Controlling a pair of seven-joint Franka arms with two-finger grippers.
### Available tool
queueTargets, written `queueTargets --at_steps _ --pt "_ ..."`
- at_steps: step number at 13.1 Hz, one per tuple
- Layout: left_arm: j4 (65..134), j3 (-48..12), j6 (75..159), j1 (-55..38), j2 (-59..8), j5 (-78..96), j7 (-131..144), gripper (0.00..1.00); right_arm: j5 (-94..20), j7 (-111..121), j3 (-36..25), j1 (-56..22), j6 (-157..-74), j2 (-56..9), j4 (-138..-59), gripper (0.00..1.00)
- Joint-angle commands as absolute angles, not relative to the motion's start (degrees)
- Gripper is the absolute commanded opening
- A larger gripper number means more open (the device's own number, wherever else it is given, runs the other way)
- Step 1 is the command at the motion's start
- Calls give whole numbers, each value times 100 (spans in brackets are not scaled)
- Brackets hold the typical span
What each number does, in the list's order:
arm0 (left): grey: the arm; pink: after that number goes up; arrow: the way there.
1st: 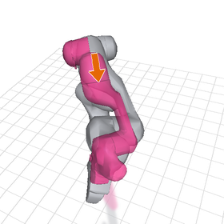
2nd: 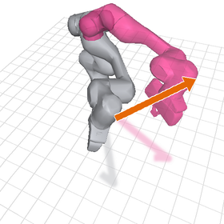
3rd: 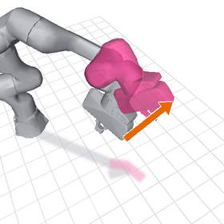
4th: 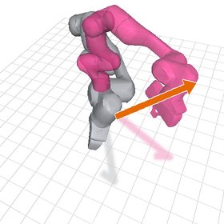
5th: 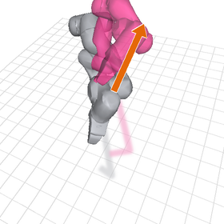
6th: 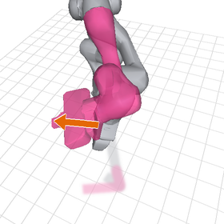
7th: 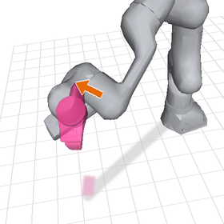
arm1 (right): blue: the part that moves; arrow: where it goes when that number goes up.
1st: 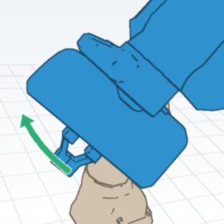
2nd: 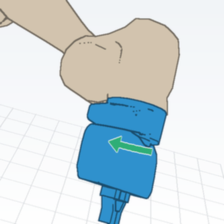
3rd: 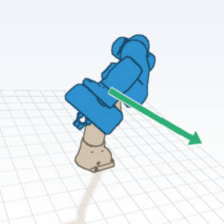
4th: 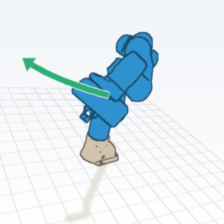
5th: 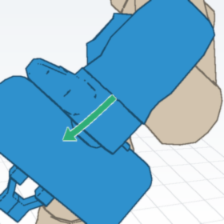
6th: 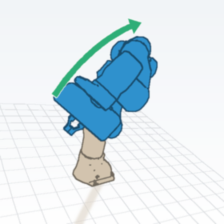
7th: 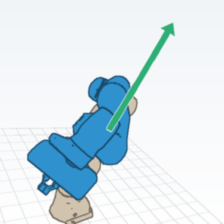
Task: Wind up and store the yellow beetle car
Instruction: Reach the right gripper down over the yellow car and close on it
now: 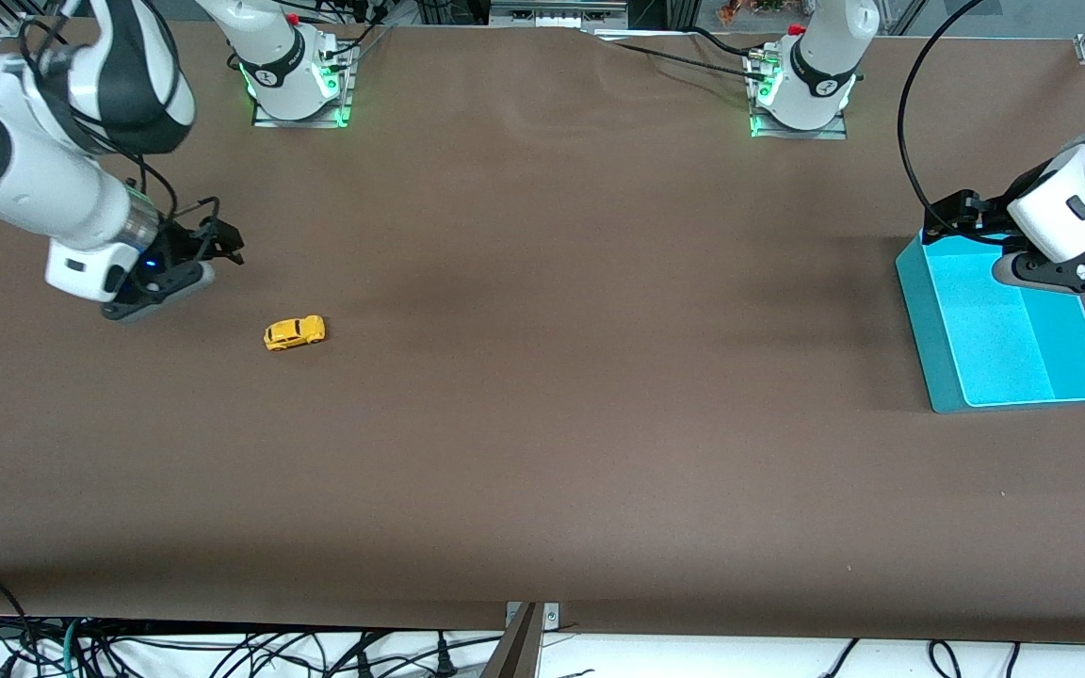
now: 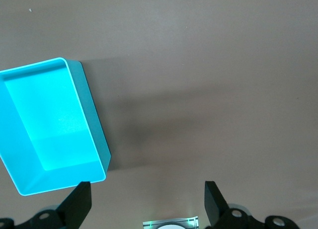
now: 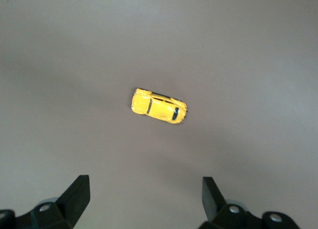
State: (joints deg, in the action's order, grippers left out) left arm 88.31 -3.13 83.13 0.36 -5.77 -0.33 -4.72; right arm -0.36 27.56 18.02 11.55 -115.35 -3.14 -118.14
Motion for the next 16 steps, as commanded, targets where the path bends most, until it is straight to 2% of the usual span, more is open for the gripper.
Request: queueTargets --at_steps 1,5,10,15,16 --pt "8684 -325 8279 18 -642 -158 -571 100 -62 4439 1881 1169 -12581 -421 -12451 100" --pt "8684 -334 8279 -9 -650 -149 -571 100 -62 7359 1890 1178 -13674 -1158 -12691 100" --pt "8684 -343 8288 -9 -650 -149 -571 100 -70 9007 1890 1204 -14799 -2117 -12683 100" --pt "8675 -343 8288 -9 -685 -149 -571 100 -123 9141 1890 1335 -14941 -2303 -12823 99" --pt "8675 -343 8288 -9 -686 -149 -571 100 -123 9141 1890 1353 -14950 -2303 -12867 91"
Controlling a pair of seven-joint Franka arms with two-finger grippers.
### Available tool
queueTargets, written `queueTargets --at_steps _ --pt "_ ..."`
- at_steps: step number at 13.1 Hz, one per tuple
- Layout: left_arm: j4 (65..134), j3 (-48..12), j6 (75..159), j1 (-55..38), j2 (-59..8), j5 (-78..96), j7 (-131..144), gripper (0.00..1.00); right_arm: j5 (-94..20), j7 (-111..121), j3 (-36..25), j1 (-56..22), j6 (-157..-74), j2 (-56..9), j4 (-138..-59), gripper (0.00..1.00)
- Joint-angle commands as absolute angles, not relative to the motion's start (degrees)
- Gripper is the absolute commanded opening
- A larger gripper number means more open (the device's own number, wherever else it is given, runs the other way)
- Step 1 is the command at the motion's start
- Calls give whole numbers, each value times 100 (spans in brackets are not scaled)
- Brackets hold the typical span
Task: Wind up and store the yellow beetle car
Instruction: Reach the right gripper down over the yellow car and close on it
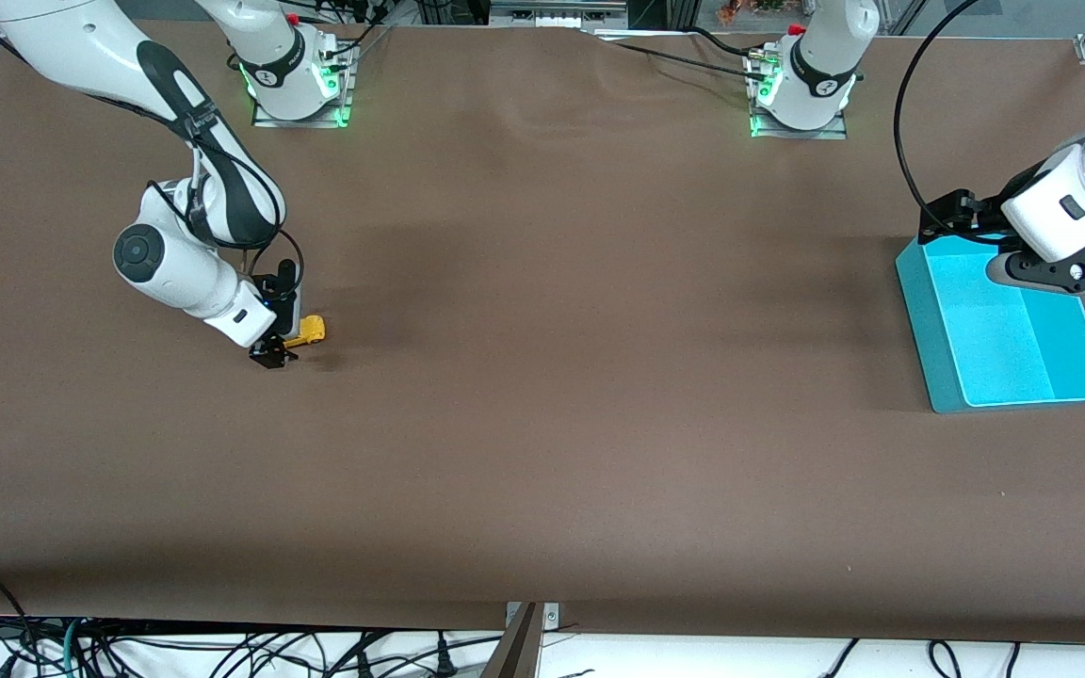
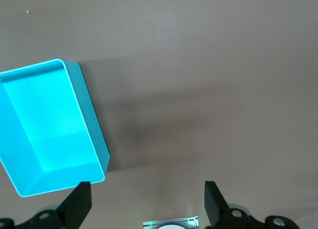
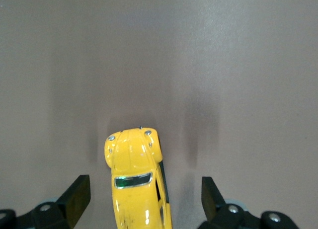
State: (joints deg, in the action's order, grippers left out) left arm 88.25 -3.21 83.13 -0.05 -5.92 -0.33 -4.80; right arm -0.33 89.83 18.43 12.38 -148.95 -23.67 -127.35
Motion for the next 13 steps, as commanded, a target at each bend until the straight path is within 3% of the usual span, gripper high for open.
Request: queueTargets --at_steps 1,3,5,7,13 --pt "8675 -343 8288 -9 -686 -149 -571 100 -123 9141 1881 1380 -14941 -2285 -12885 80" --pt "8535 -343 8288 -9 -729 -123 -571 100 -123 9141 1881 1380 -14950 -2276 -12911 58" --pt "8438 -334 8279 44 -782 43 -571 100 -132 9088 1890 1380 -14950 -2276 -12911 26" --pt "8429 -334 8279 53 -782 44 -571 100 -132 9027 1890 1380 -14941 -2250 -12911 2" --pt "8429 -334 8279 35 -782 44 -571 100 -141 8255 1863 1380 -14862 -2145 -12902 0"
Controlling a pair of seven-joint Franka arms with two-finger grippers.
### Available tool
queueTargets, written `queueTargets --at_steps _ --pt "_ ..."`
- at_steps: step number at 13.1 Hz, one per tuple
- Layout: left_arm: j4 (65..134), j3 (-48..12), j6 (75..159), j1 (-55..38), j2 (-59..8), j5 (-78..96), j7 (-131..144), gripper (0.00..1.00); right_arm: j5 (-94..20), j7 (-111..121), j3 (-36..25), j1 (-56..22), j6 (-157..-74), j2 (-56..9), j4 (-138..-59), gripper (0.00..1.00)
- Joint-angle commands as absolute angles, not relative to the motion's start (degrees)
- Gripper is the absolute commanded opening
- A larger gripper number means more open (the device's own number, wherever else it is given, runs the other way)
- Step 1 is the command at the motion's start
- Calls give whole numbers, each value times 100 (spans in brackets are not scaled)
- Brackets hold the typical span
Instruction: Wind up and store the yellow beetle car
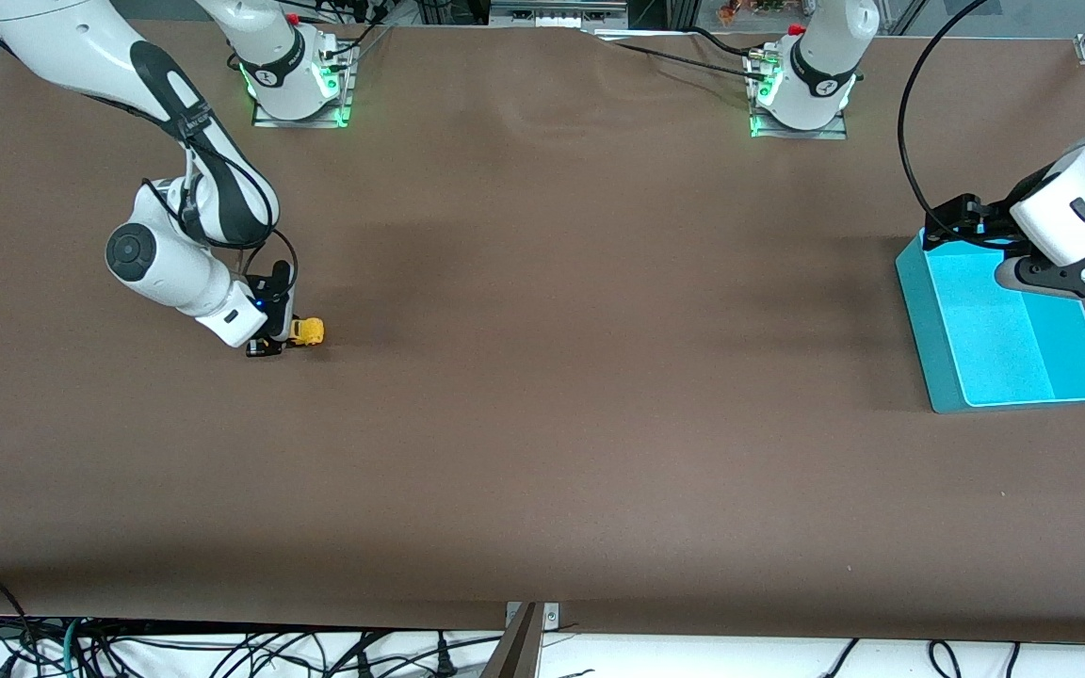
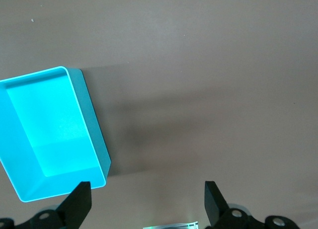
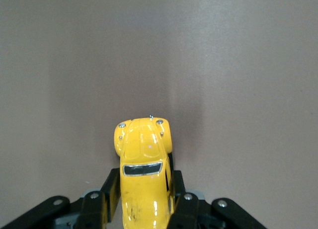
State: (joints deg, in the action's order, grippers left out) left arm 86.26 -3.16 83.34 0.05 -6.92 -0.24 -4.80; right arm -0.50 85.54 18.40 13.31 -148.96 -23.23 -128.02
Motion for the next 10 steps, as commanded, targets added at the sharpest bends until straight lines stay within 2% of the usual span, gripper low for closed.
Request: queueTargets --at_steps 1,10 --pt "8429 -334 8279 26 -782 44 -571 100 -141 8131 1855 1380 -14862 -2110 -12894 0" --pt "8420 -343 8279 -17 -782 44 -580 100 -97 8611 1846 1415 -14968 -2303 -12946 0"
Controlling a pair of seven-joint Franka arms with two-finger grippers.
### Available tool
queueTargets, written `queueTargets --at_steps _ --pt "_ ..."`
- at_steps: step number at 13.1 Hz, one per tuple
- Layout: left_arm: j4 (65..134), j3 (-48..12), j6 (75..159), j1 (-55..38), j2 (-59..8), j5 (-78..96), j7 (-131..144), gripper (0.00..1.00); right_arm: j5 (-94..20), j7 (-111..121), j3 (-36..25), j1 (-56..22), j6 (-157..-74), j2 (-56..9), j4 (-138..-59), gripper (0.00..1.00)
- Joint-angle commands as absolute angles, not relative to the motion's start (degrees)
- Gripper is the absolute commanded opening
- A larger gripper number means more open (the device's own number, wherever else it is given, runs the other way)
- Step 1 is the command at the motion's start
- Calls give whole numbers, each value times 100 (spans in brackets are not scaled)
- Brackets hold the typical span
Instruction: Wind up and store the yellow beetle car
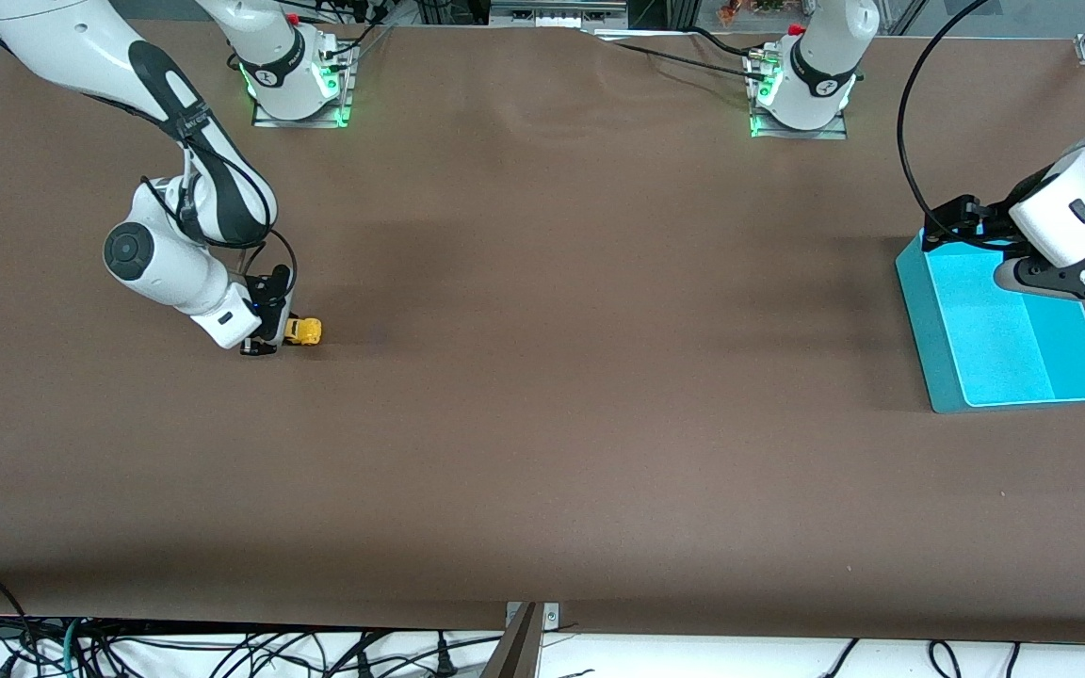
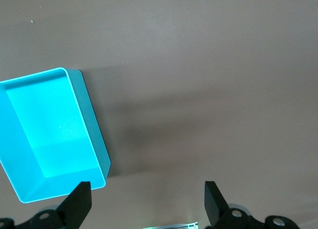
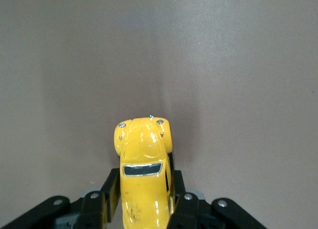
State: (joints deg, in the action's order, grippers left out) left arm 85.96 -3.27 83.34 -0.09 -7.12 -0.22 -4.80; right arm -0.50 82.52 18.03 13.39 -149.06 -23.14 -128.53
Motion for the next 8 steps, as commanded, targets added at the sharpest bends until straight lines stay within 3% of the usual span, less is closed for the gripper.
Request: queueTargets --at_steps 1,8 --pt "8420 -343 8279 -18 -774 35 -580 100 -105 8779 1846 1424 -14968 -2303 -12938 0" --pt "8420 -352 8279 -70 -817 35 -1386 100 -105 9561 1565 2002 -14959 -2390 -12937 0"
